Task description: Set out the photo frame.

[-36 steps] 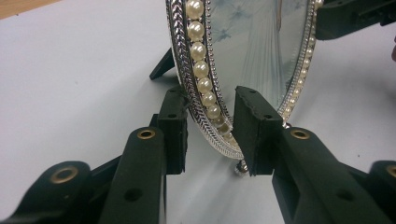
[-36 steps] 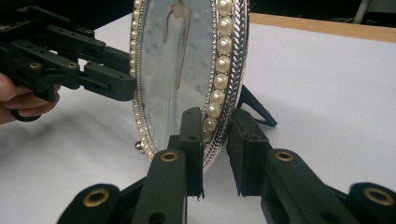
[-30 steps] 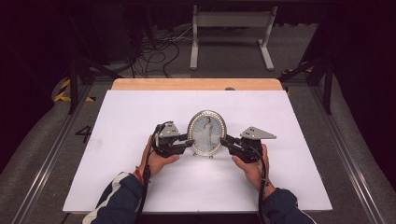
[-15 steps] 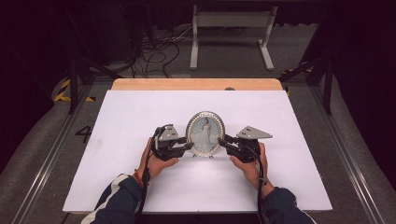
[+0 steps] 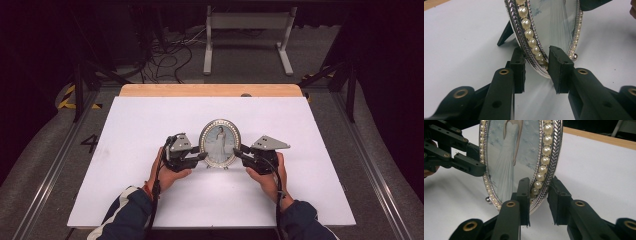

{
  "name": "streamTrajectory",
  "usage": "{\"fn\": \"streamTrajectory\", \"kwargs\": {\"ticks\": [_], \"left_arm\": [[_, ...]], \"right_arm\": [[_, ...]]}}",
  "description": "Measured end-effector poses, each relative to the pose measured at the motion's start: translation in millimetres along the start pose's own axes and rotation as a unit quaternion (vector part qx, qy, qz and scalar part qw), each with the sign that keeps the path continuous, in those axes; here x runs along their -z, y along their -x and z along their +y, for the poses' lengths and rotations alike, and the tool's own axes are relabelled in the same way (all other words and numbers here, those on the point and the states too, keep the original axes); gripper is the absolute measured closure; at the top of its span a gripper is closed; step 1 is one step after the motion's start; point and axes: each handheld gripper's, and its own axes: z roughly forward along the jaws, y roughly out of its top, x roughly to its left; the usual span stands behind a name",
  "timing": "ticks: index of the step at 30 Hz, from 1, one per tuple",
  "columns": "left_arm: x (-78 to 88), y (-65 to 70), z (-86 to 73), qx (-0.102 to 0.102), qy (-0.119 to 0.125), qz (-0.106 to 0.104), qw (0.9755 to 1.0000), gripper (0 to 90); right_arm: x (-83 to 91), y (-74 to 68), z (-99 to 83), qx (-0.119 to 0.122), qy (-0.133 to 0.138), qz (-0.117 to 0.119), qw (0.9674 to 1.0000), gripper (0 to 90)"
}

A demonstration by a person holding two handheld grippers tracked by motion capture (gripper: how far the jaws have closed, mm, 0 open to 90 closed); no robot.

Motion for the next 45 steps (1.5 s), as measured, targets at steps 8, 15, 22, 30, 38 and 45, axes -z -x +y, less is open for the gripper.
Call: {"fn": "streamTrajectory", "kwargs": {"ticks": [8, 15, 22, 30, 38, 45], "left_arm": [[-0.1, 1.2, 0.8, -0.005, -0.003, 0.005, 1.0, 66.8], [0.2, 3.8, 2.3, -0.017, -0.009, 0.017, 0.9997, 65.6], [4.0, 4.4, 3.4, -0.017, 0.002, 0.03, 0.9994, 64.5], [5.4, 4.5, 4.1, -0.022, 0.004, 0.035, 0.9991, 64.4], [7.5, 6.7, 5.7, -0.024, 0.01, 0.04, 0.9989, 60.4], [7.2, 6.9, 6.1, -0.03, 0.01, 0.043, 0.9986, 53.4]], "right_arm": [[-0.2, -1.2, -0.1, 0.012, -0.003, -0.004, 0.9999, 71.7], [0.5, -1.8, 0.2, 0.019, -0.004, -0.005, 0.9998, 71.3], [4.2, -3.8, -0.4, 0.029, -0.004, -0.011, 0.9995, 69.2], [3.9, -4.6, 0.5, 0.037, -0.003, -0.016, 0.9992, 67.6], [3.9, -5.9, 1.1, 0.042, -0.003, -0.016, 0.999, 59.8], [1.4, -5.7, 1.4, 0.041, -0.009, -0.022, 0.9989, 47.7]]}}
